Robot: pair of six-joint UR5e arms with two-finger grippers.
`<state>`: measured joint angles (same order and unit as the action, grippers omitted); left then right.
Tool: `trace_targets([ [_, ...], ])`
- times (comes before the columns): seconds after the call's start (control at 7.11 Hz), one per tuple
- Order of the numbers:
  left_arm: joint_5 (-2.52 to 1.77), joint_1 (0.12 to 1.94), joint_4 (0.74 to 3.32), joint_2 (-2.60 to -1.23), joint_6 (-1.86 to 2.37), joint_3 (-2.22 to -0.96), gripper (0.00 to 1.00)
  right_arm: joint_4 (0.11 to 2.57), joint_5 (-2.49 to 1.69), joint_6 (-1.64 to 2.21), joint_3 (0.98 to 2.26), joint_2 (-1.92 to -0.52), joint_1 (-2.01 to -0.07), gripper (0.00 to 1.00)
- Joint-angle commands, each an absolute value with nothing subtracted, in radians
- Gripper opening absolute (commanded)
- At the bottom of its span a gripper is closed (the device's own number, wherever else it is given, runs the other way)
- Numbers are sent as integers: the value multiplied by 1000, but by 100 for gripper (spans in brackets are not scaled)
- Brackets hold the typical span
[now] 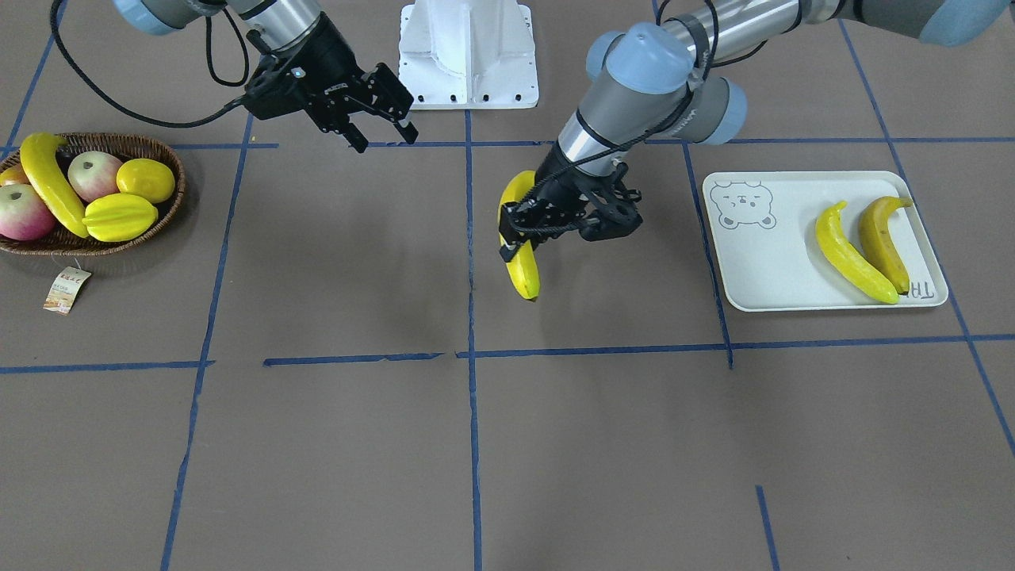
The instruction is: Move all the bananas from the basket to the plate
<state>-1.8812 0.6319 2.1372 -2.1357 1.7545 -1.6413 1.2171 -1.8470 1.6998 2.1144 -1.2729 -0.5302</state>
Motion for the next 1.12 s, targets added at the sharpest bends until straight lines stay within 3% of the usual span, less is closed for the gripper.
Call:
trace_targets([
  [0.0,-1878,664,1857,-2089,1586,-1763,0,1488,-1974,1531,2146,-1281,-636,100],
  [0.28,-1876,655,1453,-2042,1404,-1958,0,1696,-1991,1352,2163,-1284,-684,100],
  [0.56,-1878,655,1433,-1880,1254,-2049,0,1942,-2020,1083,2241,-1288,-745,100],
  [0.98,-1774,678,1575,-1721,1393,-2076,3,1942,-2081,902,2287,-1413,-853,100],
])
